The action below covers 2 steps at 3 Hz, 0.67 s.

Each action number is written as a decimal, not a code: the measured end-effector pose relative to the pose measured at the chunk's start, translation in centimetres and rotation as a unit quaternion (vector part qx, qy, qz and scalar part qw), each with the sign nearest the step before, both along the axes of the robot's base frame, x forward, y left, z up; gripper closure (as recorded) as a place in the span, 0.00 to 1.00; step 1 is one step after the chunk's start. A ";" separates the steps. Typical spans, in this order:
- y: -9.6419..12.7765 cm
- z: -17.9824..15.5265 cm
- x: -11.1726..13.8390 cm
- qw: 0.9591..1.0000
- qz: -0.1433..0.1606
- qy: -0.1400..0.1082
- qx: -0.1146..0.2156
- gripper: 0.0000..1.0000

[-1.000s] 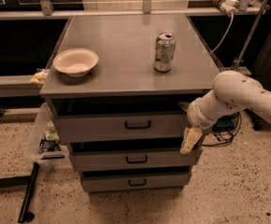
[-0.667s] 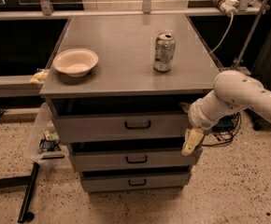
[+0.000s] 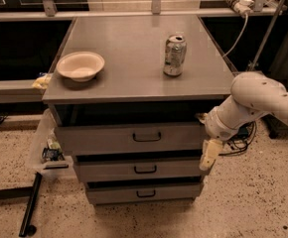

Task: Open top drawer

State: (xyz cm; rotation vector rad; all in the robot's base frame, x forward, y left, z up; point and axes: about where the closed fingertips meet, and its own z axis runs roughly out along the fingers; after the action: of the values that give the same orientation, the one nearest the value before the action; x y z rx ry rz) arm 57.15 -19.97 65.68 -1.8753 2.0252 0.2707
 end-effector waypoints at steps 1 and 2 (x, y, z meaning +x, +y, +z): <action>-0.5 0.8 -1.5 1.000 0.002 0.027 -0.005 0.00; -1.0 1.3 -3.4 0.998 0.003 0.059 -0.009 0.00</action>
Offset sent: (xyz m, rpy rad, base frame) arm -0.0561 -0.0185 0.0229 -0.0277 0.1876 0.0043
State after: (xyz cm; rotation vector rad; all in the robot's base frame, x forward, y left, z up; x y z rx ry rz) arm 53.73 -21.00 66.97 -1.9175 2.1049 0.3741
